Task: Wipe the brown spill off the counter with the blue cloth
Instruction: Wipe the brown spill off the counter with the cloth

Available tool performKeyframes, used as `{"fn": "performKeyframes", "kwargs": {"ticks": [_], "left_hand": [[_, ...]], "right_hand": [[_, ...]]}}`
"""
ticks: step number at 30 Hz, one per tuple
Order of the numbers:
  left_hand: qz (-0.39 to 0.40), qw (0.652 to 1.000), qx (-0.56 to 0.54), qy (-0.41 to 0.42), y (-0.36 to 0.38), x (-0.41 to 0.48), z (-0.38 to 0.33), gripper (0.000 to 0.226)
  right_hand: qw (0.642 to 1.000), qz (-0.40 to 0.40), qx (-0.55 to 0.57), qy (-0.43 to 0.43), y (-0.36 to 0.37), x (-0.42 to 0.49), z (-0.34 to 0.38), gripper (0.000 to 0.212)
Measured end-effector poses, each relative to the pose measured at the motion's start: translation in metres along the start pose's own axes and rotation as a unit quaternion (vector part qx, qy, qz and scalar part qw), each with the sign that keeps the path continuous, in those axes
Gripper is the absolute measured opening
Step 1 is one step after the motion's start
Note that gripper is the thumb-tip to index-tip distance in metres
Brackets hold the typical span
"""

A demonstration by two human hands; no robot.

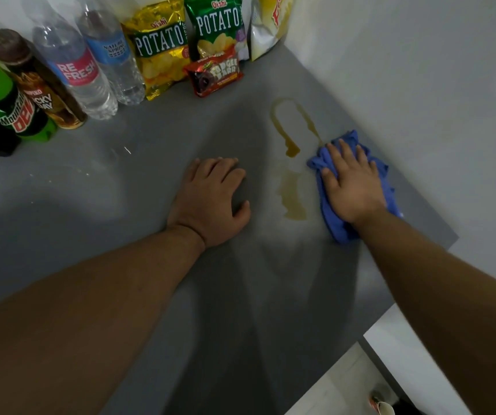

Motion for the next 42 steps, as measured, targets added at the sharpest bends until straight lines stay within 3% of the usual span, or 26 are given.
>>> {"fn": "performKeyframes", "kwargs": {"ticks": [2,6,10,12,18,22,27,31,36,42], "left_hand": [[-0.004,1.000,-0.003,0.002,-0.001,0.000,0.000,0.056],[0.001,1.000,-0.005,-0.003,-0.002,-0.001,0.001,0.057],[0.006,1.000,0.000,-0.005,-0.002,-0.001,0.001,0.057],[0.006,1.000,0.004,-0.007,-0.002,0.000,0.001,0.057],[0.006,1.000,-0.001,-0.007,-0.002,0.000,0.000,0.058],[-0.001,1.000,-0.008,-0.011,-0.004,0.000,0.001,0.056],[-0.002,1.000,-0.019,-0.014,-0.004,-0.001,0.001,0.054],[0.007,1.000,-0.020,-0.015,-0.003,-0.001,0.003,0.055],[0.007,0.999,-0.026,-0.018,-0.004,-0.001,0.003,0.057],[0.001,0.999,-0.038,-0.020,-0.007,-0.001,0.002,0.057]], "right_hand": [[1.000,-0.002,-0.009,0.009,0.008,0.001,0.030,0.059],[0.991,0.025,0.032,-0.127,0.011,-0.037,0.072,0.059],[0.967,0.069,0.054,-0.238,0.001,-0.057,0.045,0.058],[0.972,0.063,0.055,-0.218,-0.004,-0.044,0.029,0.058],[1.000,0.002,0.004,-0.018,0.010,-0.001,0.058,0.059],[0.994,0.011,0.023,-0.105,0.016,-0.034,0.101,0.060],[0.971,0.066,0.046,-0.226,0.007,-0.068,0.071,0.060],[0.981,0.045,0.048,-0.180,-0.002,-0.037,0.045,0.060],[0.998,-0.002,0.014,-0.060,0.014,-0.001,0.077,0.057],[0.975,0.043,0.052,-0.211,0.012,-0.050,0.097,0.060]]}}
Point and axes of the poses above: each hand's wrist, its own x-axis towards the middle knuckle, its own y-axis out of the palm, z = x × y, the point moved 9 cm from there along x, towards the middle knuckle, and after that the axes turned 10 degrees about -z, right-handed, at the moved point
